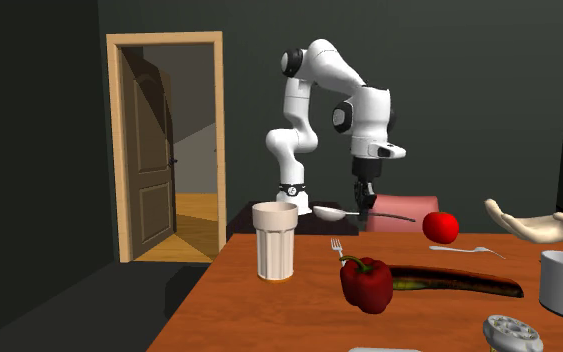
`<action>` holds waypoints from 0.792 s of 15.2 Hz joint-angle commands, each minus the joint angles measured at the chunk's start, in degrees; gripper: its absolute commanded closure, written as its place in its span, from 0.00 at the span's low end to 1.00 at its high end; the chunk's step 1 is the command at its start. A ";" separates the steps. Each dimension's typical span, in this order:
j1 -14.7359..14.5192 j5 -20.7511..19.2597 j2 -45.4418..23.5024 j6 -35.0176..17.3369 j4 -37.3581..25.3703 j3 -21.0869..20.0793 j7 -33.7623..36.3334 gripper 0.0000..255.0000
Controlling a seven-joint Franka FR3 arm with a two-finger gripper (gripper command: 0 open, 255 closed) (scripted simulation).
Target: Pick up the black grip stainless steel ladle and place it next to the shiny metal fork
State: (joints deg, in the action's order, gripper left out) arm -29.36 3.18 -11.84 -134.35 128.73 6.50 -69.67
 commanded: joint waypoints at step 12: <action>-4.44 1.05 -10.33 -0.48 -10.04 -3.28 7.11 1.00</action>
State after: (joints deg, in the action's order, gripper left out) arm -33.83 4.16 -21.69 -134.19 118.56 3.24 -62.50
